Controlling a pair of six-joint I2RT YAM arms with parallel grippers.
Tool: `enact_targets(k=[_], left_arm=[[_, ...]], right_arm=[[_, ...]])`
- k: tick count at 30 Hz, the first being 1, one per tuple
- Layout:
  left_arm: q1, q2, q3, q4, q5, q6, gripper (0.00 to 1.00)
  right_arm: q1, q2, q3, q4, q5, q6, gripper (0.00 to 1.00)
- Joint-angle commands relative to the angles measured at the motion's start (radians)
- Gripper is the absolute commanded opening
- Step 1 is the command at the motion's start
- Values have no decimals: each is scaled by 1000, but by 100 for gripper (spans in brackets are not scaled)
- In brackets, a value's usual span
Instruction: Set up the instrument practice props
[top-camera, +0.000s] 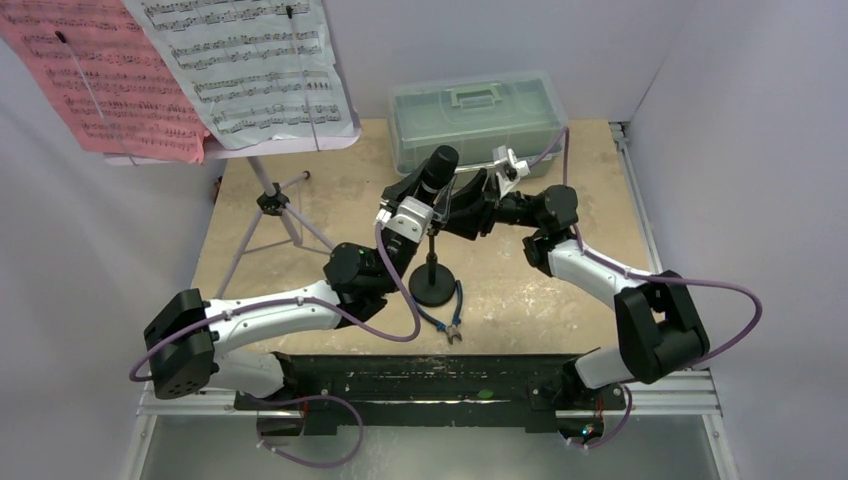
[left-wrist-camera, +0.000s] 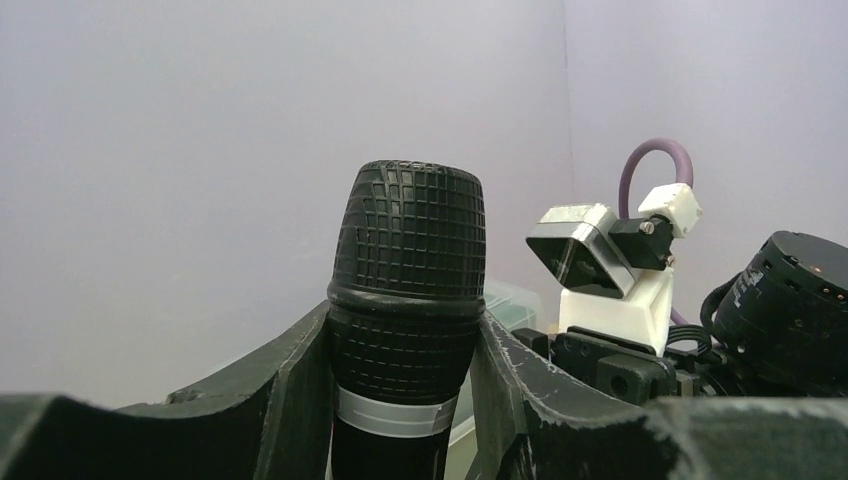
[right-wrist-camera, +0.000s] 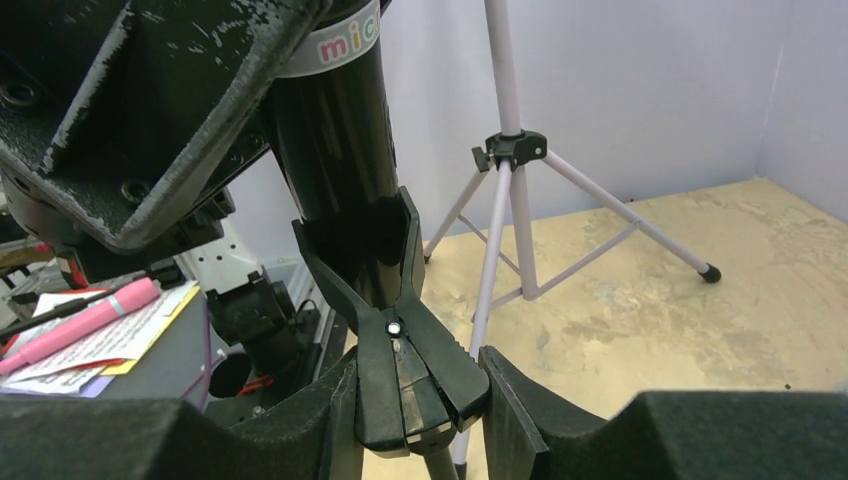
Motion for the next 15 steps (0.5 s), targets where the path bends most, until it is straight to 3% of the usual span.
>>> enact_targets(k=[1,6,10,13,15], left_arm=[[-15,56,-13,129,75,-76,0],[-6,87,-10,166,94,-102,0],[-5,69,-18,149,97,-91,0],[0,43,-33,125,101,-86,0],[6,30,-41,116,105,-76,0]], right_arm=[[18,-68,13,12,103,-1,0],[23,-70,7,12,120,18,0],[23,-97,13,-80,147,-32,1],[23,-120,14,-116,156,-38,29],[23,-131,17,-148,160,-49,34]])
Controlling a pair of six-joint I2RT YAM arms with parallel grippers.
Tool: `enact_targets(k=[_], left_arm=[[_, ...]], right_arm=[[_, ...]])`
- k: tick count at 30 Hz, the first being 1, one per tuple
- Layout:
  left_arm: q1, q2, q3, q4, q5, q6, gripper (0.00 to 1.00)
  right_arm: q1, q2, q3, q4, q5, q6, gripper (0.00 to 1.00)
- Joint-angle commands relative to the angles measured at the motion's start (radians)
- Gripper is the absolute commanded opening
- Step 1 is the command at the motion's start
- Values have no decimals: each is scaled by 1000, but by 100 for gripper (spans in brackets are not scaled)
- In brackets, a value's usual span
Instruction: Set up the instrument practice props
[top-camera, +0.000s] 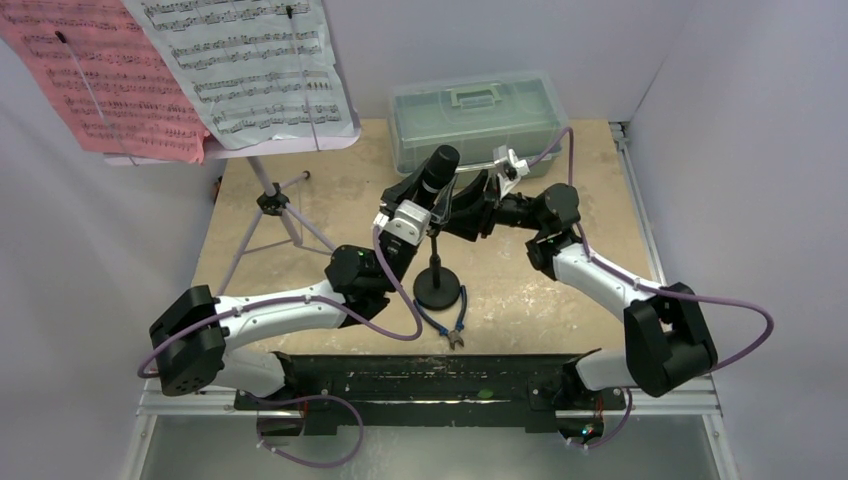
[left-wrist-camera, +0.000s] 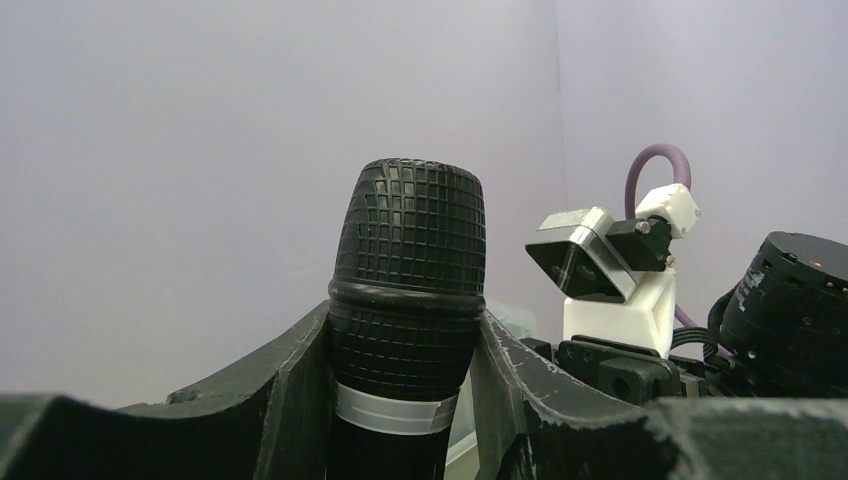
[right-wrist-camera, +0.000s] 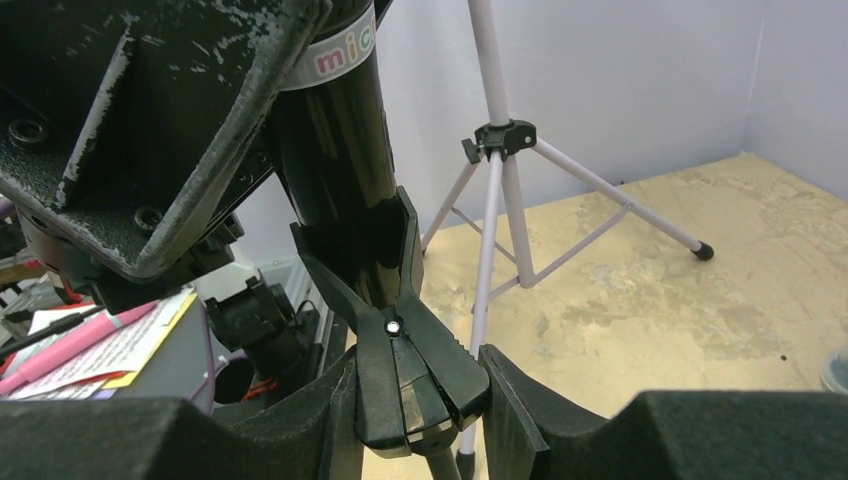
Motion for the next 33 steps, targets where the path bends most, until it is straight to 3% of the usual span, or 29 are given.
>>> enact_targets(k=[1,14,18,23,33], left_arm=[[-7,-34,-31,-17,70,-68,0],[12,-39,-20,-65,66,-76,0],[11,-45,-18,-87,29,-108,17],[11,-73,-21,-141,2,-157,45],[11,-176,-9,-340,40,-274,81]], right_arm=[[18,-69,31,-42,126,-25,37],[18,-126,54,-212,231,-84,90],[18,-164,82,-379,289,-136,99],[18,-240,97,-549,364,-188,99],[17,-381,117,-848,454,-276,99]])
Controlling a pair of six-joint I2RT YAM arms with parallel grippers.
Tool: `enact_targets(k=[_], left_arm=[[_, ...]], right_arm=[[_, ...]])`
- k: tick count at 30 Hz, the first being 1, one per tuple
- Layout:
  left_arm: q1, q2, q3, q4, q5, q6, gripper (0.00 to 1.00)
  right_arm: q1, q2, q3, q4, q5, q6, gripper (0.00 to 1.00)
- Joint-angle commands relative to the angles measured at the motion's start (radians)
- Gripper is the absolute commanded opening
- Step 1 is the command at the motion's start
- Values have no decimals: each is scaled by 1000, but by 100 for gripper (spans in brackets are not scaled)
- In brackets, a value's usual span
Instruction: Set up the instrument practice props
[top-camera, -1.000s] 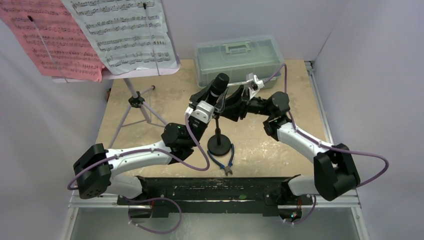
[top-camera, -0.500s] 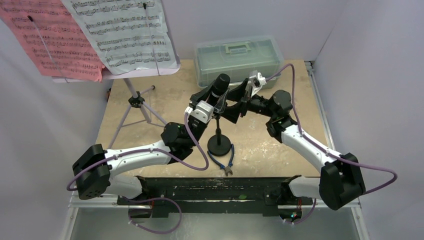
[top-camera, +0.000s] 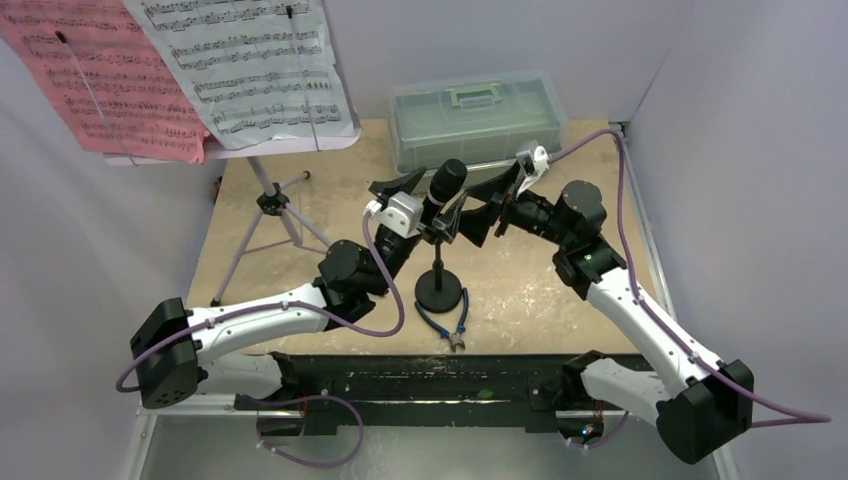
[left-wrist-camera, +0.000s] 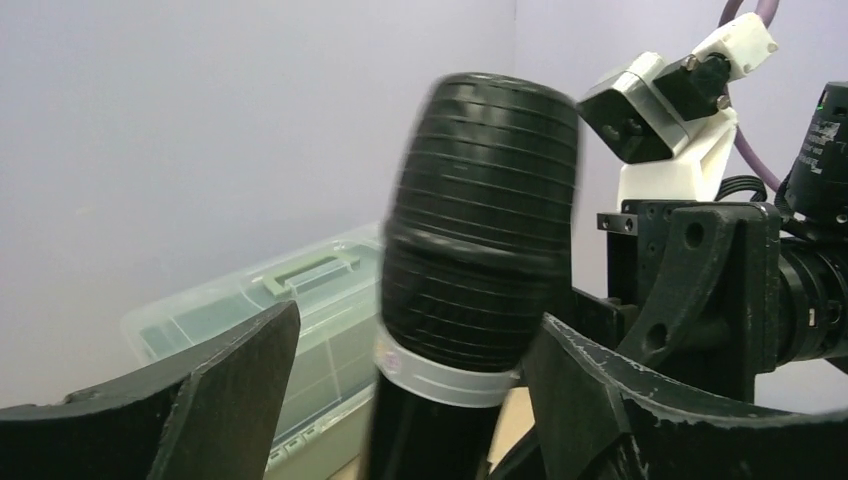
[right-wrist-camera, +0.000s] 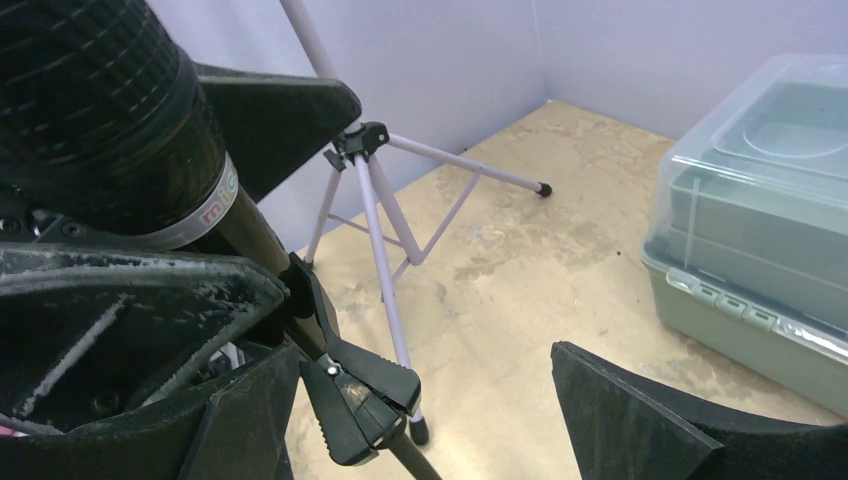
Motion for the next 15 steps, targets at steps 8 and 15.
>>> enact_targets(k=[8,15], left_arm=[[-1,-176,41,-269,45,-150,89],[-1,-298,106,-508,139,-284,89]], right_arm=[[-1,-157,51,-284,132,-81,99],[-1,-219,129,-465,314,-87,99]])
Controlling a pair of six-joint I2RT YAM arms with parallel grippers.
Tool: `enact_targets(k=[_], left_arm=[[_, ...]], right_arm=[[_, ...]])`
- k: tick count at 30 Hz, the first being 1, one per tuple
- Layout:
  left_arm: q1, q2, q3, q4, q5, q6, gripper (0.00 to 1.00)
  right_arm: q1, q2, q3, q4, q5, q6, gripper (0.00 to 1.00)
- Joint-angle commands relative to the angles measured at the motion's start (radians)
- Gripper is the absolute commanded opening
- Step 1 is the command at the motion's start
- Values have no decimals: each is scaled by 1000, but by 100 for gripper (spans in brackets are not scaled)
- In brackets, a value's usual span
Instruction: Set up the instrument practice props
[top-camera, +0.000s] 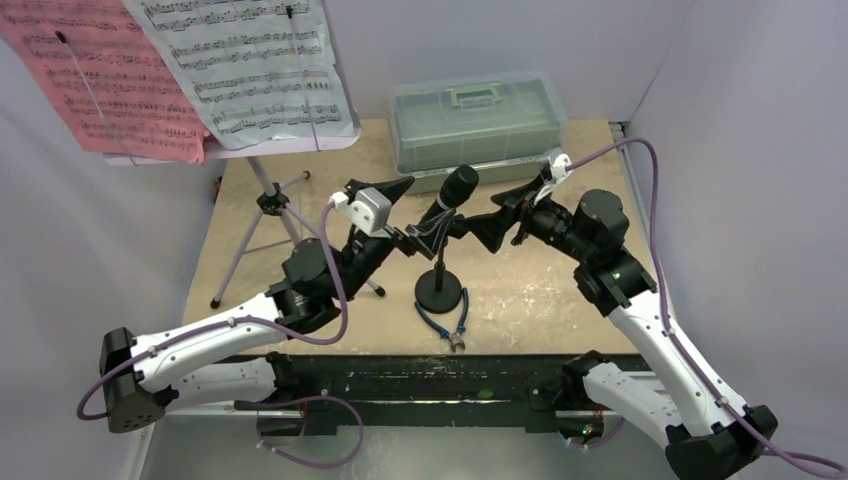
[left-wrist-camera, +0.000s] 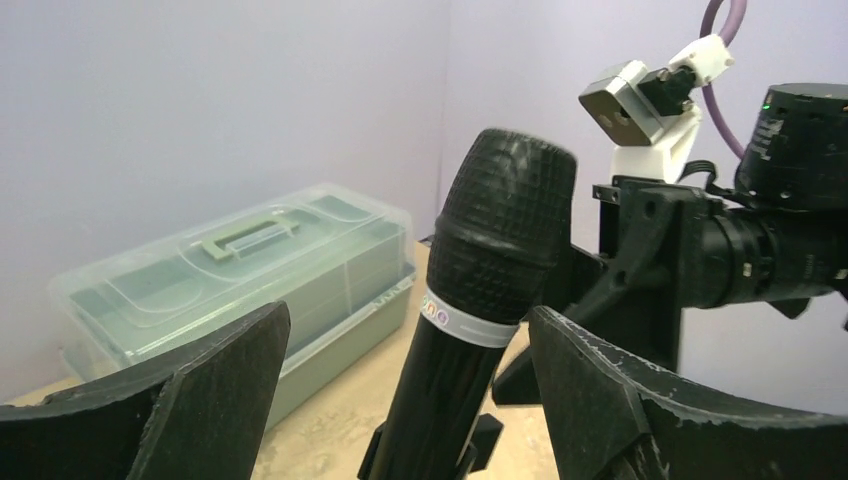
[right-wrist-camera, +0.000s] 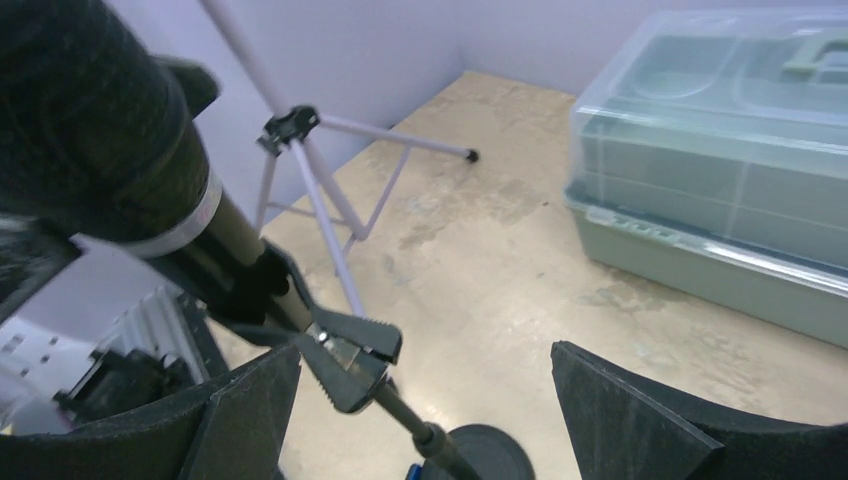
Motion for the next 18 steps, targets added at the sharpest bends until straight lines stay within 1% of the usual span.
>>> enact_targets(k=[1,4,7,8,11,14,18], left_arm=[[-1,-99,108,-213,68,-130,89],[-1,-161,178,-398,66,-177,89],[-1,-231,233,-527,38,-207,89],[-1,-255,249,-567,30,-210,89],[-1,-320,297,-646,7,-221,89],[-1,-370,345,-685,7,-225,89],[-1,-417,415,-727,29,-220,89]], right_arm=[[-1,-55,113,-161,204,-19,99],[-1,-93,180,-283,368,-13,99],[-1,-131,257,-373,539,8,99],[0,-147,285,-402,572,10,99],[-1,-179,374,-470,664,-2,99],[0,-208,462,-520,770,-16,99],[0,-246,561,-530,890,-58,99]])
